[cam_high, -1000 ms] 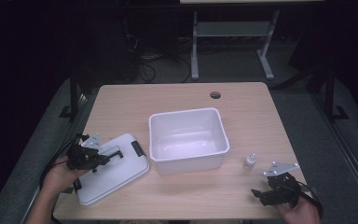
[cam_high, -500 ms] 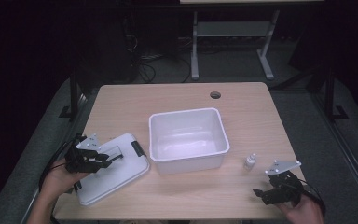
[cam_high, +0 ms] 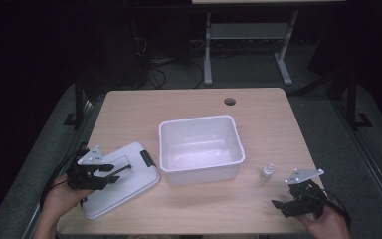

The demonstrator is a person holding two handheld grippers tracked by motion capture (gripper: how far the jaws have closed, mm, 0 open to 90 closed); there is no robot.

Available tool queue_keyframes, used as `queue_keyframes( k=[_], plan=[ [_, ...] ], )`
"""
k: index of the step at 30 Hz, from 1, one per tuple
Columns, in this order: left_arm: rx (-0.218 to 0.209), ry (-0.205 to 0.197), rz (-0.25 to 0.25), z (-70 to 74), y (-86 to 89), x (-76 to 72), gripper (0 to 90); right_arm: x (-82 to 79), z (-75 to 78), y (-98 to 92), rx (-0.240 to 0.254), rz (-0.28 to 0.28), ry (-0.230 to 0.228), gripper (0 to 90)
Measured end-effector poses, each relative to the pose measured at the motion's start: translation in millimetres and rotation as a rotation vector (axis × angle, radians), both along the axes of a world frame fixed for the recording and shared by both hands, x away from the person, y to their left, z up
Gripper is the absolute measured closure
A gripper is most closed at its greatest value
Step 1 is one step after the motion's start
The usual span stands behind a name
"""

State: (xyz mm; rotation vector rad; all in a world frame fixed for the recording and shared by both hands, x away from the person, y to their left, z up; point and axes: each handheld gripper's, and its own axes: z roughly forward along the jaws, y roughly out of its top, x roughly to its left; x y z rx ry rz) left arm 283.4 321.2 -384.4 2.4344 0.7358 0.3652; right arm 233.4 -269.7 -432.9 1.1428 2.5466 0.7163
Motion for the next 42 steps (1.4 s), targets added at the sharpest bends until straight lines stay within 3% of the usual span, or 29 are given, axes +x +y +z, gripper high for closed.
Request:
queue_keyframes(
  k=[4, 10, 14, 18, 25, 30, 36, 39, 42],
  plan=[
    [-0.037, -0.024, 0.013, 0.3, 4.9, -5.9, 51.9, 3.8, 0.4, 1.0, -0.007, -0.004, 0.010, 17.2],
    [-0.040, -0.035, 0.006, 1.0, 5.3, -8.8, 50.0, 9.4, 3.3, -1.2, -0.016, -0.007, 0.026, 16.0],
    [-0.022, -0.017, 0.010, -0.5, 6.8, -8.7, 48.0, 14.4, 7.0, -1.9, -0.031, -0.005, 0.032, 16.0],
    [-0.027, -0.023, 0.018, -1.3, 8.7, -10.2, 47.1, 20.6, 10.8, -1.9, -0.047, 0.015, 0.031, 16.0],
    [-0.026, -0.015, 0.026, -5.2, 6.4, -10.0, 42.6, 37.3, 17.2, 1.6, -0.096, 0.071, 0.071, 16.0],
    [-0.012, -0.018, 0.037, -8.9, 5.4, -9.0, 40.8, 47.3, 23.8, 3.7, -0.098, 0.101, 0.085, 16.1],
    [-0.022, -0.015, 0.044, -12.3, 6.7, -9.7, 40.1, 62.7, 29.7, 11.3, -0.124, 0.152, 0.103, 16.7],
    [-0.026, -0.014, 0.043, -12.4, 6.9, -10.2, 39.6, 71.5, 30.2, 16.3, -0.134, 0.192, 0.130, 21.2],
    [-0.032, -0.017, 0.042, -11.7, 6.6, -10.8, 39.5, 75.8, 29.8, 18.5, -0.141, 0.196, 0.140, 21.0]
  ],
)
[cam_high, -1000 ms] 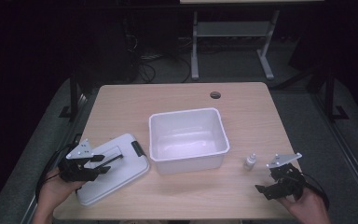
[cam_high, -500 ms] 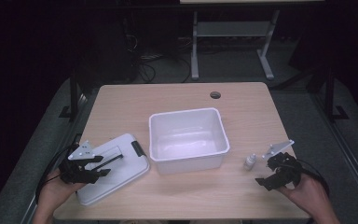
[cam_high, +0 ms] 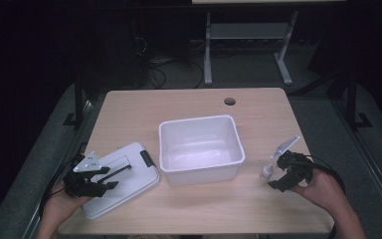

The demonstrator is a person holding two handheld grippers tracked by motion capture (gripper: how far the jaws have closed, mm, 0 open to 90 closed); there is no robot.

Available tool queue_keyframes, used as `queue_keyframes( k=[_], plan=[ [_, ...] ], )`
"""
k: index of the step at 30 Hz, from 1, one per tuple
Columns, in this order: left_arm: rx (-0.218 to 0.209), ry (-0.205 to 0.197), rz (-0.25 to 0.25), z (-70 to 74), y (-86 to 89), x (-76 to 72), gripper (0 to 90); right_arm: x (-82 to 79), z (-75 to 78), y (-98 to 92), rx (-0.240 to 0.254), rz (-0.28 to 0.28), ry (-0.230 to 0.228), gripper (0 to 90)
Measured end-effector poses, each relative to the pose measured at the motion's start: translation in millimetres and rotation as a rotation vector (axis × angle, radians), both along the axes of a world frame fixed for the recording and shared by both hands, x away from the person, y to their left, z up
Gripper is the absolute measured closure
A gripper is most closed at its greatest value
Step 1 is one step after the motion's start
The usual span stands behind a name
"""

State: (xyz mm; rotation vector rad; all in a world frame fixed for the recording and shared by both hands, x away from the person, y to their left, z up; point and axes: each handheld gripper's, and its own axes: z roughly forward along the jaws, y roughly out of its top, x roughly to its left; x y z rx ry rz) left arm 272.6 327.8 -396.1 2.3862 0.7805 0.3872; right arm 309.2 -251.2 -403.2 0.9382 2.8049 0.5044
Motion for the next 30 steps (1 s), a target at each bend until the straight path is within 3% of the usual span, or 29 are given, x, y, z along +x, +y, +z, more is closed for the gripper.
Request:
queue_keyframes(
  k=[7, 15, 19, 30],
  plan=[
    [-0.002, -0.018, 0.004, 2.2, 1.3, -0.8, 38.3, 11.4, 2.2, 6.6, -0.007, 0.037, 0.011, 23.3],
    [-0.015, -0.036, 0.016, 3.7, 8.5, -1.8, 38.2, 21.5, 2.2, 17.3, -0.050, 0.081, 0.058, 30.1],
    [-0.038, -0.034, 0.014, 3.3, 10.5, -1.4, 38.2, 26.0, 0.9, 20.6, -0.069, 0.101, 0.073, 35.8],
    [-0.028, -0.024, 0.009, 1.3, 10.3, -1.2, 38.4, 32.3, -2.1, 24.5, -0.102, 0.113, 0.095, 45.0]
  ],
)
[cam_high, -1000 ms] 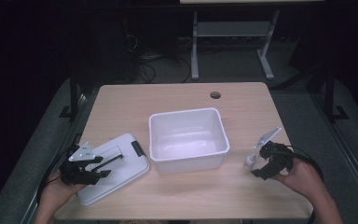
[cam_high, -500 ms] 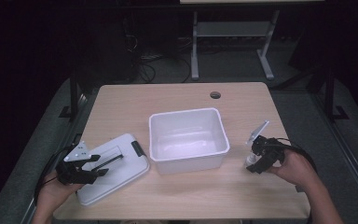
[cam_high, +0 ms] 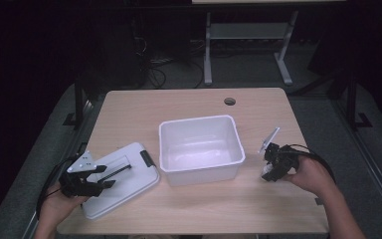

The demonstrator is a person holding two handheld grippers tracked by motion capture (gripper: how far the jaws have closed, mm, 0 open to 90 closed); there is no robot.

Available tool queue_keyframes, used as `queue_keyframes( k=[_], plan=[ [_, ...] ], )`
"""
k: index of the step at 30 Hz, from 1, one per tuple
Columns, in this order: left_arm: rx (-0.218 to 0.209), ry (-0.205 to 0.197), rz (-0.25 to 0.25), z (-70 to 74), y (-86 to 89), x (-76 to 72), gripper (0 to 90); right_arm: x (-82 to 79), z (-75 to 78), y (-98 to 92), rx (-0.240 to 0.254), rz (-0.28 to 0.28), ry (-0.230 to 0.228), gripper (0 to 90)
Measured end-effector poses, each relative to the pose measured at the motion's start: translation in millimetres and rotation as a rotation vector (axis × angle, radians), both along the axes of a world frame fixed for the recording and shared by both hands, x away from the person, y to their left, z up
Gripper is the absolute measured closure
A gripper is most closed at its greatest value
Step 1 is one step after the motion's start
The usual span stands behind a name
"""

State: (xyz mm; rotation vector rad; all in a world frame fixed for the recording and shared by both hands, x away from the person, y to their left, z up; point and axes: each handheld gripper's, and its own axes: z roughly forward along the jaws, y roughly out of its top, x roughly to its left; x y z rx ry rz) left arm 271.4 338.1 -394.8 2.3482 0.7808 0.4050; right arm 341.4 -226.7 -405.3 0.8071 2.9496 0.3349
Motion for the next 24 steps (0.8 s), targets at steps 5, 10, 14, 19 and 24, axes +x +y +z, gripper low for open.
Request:
queue_keyframes(
  k=[5, 10, 14, 19, 24],
  plan=[
    [0.000, -0.006, 0.007, 0.6, 0.8, -0.4, 37.8, 1.3, -1.7, 0.1, -0.012, 0.007, 0.007, 48.5],
    [0.000, -0.008, 0.011, 0.6, 1.6, -0.2, 37.5, 1.9, -3.3, 1.9, -0.016, 0.016, 0.009, 53.0],
    [0.000, -0.010, 0.014, 1.3, 2.1, -0.8, 37.4, 3.1, -3.5, 2.6, -0.024, 0.026, 0.011, 58.8],
    [0.002, -0.013, 0.015, 1.5, 2.6, -1.3, 37.4, 5.6, -2.4, 6.1, -0.044, 0.038, 0.026, 59.5],
    [-0.004, -0.023, 0.018, 3.7, 4.1, -2.2, 37.4, 5.9, 1.0, 6.9, -0.038, 0.050, 0.031, 59.6]
  ],
)
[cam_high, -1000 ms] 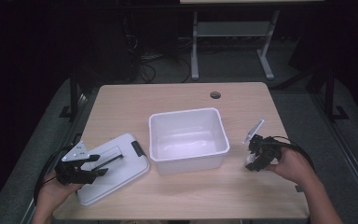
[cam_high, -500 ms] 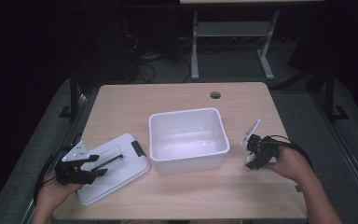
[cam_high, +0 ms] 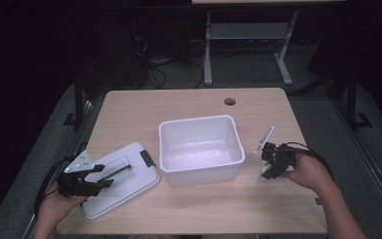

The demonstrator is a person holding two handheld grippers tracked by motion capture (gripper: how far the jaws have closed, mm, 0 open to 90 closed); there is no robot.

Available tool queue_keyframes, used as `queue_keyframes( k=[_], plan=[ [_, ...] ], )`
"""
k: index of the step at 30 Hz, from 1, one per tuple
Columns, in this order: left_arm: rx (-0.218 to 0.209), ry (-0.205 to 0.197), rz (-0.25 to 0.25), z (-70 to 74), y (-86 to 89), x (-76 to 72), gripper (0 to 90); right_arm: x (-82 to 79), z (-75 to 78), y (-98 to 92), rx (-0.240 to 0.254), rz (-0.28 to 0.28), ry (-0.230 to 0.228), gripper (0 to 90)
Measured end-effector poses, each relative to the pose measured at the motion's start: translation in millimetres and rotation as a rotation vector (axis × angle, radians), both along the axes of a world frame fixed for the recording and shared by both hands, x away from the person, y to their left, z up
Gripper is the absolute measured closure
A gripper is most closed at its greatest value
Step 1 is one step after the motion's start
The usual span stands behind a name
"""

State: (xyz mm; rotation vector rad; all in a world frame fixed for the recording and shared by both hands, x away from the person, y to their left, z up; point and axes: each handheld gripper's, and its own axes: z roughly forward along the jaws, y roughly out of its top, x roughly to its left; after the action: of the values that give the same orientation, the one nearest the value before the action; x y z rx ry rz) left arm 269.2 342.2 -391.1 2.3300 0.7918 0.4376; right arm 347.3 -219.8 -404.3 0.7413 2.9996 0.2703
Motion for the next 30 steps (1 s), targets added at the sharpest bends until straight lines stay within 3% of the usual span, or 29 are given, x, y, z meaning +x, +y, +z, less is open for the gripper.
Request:
queue_keyframes(
  k=[10, 16, 30],
  plan=[
    [-0.016, -0.010, 0.015, 1.9, 1.4, -1.2, 35.7, -3.4, 20.5, 1.3, -0.011, 0.047, -0.008, 59.7],
    [-0.031, 0.005, 0.023, 1.1, 2.8, -0.1, 34.9, -5.3, 33.9, 5.8, -0.020, 0.081, -0.016, 59.7],
    [-0.021, 0.008, 0.023, -1.7, -0.1, 1.0, 33.8, -8.6, 62.7, 12.0, -0.019, 0.115, -0.030, 59.7]
  ],
)
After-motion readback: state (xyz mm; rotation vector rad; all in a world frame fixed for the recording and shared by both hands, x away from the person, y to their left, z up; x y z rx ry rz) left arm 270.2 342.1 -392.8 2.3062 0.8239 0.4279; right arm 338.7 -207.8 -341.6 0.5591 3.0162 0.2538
